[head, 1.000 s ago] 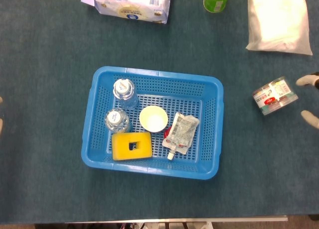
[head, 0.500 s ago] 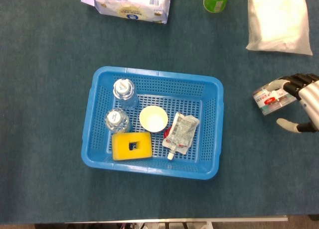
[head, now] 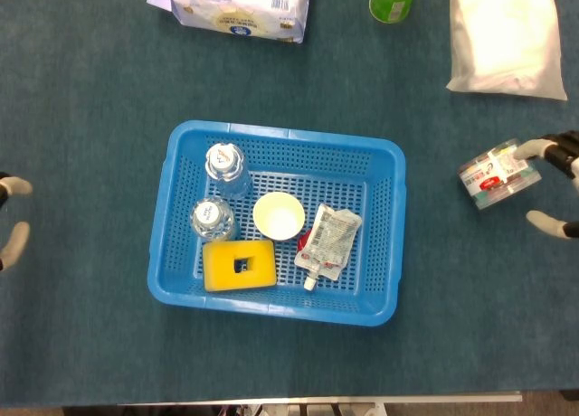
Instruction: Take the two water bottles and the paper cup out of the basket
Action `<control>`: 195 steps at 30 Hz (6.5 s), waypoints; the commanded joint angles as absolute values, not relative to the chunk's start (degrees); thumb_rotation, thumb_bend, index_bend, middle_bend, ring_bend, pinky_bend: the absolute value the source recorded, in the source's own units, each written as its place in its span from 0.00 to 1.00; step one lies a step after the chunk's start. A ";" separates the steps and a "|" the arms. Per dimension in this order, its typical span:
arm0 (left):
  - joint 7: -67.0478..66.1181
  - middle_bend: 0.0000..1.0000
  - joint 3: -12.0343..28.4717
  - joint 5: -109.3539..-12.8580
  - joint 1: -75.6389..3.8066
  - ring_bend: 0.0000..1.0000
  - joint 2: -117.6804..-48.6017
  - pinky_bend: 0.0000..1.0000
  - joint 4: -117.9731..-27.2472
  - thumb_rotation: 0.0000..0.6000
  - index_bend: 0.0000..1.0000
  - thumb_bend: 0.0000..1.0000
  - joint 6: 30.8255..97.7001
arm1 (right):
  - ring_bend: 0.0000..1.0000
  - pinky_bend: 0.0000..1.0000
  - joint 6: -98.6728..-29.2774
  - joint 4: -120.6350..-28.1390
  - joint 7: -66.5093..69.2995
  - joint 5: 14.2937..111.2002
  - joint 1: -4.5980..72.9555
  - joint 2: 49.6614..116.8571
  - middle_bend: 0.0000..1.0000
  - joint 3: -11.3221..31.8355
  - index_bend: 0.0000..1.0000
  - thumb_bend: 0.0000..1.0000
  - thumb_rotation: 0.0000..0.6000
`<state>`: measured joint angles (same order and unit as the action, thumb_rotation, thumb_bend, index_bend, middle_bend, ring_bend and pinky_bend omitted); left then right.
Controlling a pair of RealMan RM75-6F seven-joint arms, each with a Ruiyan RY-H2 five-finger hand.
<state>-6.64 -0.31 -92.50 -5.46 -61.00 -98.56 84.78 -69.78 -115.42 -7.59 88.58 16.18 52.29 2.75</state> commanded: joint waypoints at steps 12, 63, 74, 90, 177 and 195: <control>4.40 0.28 -2.21 -93.81 -14.30 0.22 -57.92 0.25 -105.05 1.00 0.22 0.28 70.10 | 0.35 0.41 -78.46 -110.10 -6.53 90.08 10.88 51.72 0.41 1.57 0.34 0.12 1.00; 15.62 0.35 -0.35 -87.52 -26.15 0.28 -67.41 0.29 -106.20 1.00 0.26 0.23 58.21 | 0.35 0.41 -81.34 -110.24 -8.10 87.59 7.75 51.46 0.41 2.29 0.34 0.12 1.00; 16.94 0.31 -1.02 -87.34 -25.96 0.25 -68.10 0.29 -105.02 1.00 0.23 0.23 59.09 | 0.35 0.41 -81.14 -110.27 -8.46 87.33 7.58 51.53 0.41 2.35 0.34 0.12 1.00; 23.26 0.23 -2.06 -88.15 -26.07 0.19 -69.57 0.29 -103.81 1.00 0.19 0.23 59.15 | 0.35 0.41 -80.57 -111.05 -9.66 86.69 7.89 51.39 0.41 2.83 0.34 0.12 1.00; 37.82 0.50 3.70 -80.28 -25.57 0.46 -50.37 0.58 -104.23 1.00 0.49 0.24 61.97 | 0.35 0.41 -80.11 -112.16 -10.98 85.91 8.52 52.39 0.41 3.88 0.34 0.12 1.00; 42.20 0.49 4.18 -76.09 -26.77 0.42 -67.23 0.55 -81.25 1.00 0.49 0.23 53.96 | 0.35 0.41 -80.29 -113.22 -12.59 84.81 8.57 52.19 0.41 4.16 0.34 0.12 1.00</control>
